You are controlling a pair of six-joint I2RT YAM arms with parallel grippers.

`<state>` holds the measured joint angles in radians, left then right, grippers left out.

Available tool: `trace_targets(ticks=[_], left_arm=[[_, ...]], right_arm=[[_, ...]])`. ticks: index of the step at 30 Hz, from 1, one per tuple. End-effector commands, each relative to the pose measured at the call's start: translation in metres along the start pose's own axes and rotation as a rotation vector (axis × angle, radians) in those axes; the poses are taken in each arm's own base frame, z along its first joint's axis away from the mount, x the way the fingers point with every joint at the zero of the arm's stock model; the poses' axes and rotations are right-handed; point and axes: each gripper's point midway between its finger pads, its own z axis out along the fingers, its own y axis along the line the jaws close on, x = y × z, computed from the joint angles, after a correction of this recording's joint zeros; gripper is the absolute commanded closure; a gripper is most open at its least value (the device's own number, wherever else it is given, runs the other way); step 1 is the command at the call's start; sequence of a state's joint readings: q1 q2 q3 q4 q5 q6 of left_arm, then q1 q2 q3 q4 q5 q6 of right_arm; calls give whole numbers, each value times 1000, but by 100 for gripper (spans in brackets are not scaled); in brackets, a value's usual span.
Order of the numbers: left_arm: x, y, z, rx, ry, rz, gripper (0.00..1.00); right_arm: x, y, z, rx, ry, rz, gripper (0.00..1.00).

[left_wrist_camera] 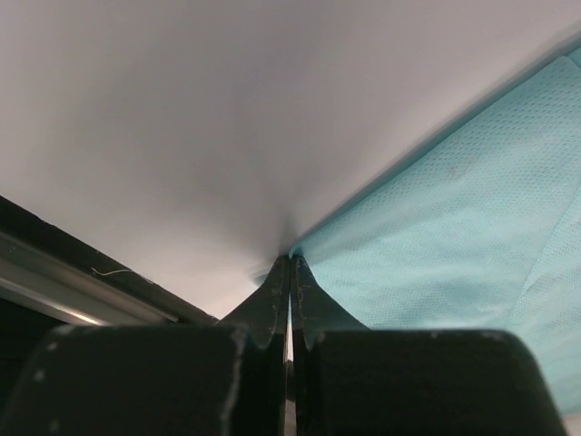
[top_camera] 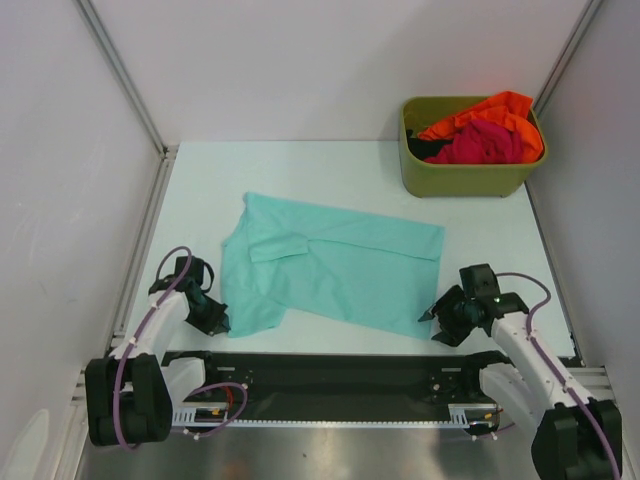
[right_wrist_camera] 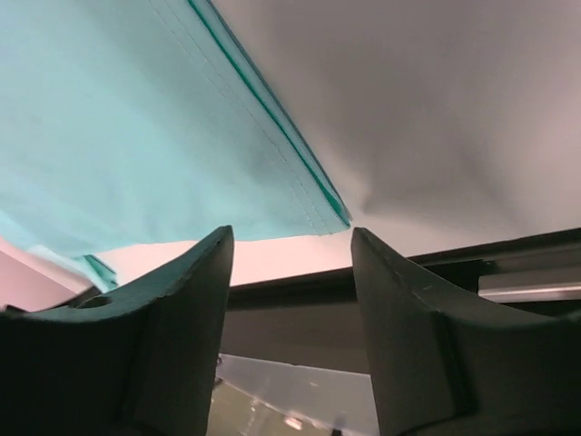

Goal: Fold and stack the t-shirts
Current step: Fold the tshirt

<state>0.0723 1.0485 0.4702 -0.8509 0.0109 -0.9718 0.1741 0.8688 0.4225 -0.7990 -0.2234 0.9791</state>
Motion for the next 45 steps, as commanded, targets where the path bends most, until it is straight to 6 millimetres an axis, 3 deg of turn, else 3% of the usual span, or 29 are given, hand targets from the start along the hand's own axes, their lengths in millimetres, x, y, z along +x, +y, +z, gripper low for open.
trace_targets(ticks=[1,9,14,20,29,31,32,33,36,39,45], left_arm=[[3,4,3,-25,8,-5,100],[2,4,-4,-21,6,7,100],[2,4,-3,-22,6,4,100],[2,4,-3,-23,7,-2,100],[2,3,-5,-22,6,-7,100],[2,3,-5,-20,5,-5,100],[2,3,-5,-21,5,-7,100],[1,3,-5,-20,5,-5,100],[0,1,-7,-12,0,-2,100],[-6,3,-11,-29,-33,6,100],[-18,-16,-31,38,-80,85,100]], right_arm=[[-10,-5,-10,15,-74,99,41],[-6,-16,-3,60,-60,138,46],[-2,-19,5,54,-47,167,55],[5,-22,10,68,-37,158,56],[-1,-24,24,94,-48,163,59],[-2,-23,24,92,-54,167,66],[-2,-23,24,95,-53,164,72],[-1,-22,22,93,-49,163,86],[3,-24,19,97,-35,156,100],[6,-26,15,100,-26,143,100],[0,-13,7,92,-18,29,100]])
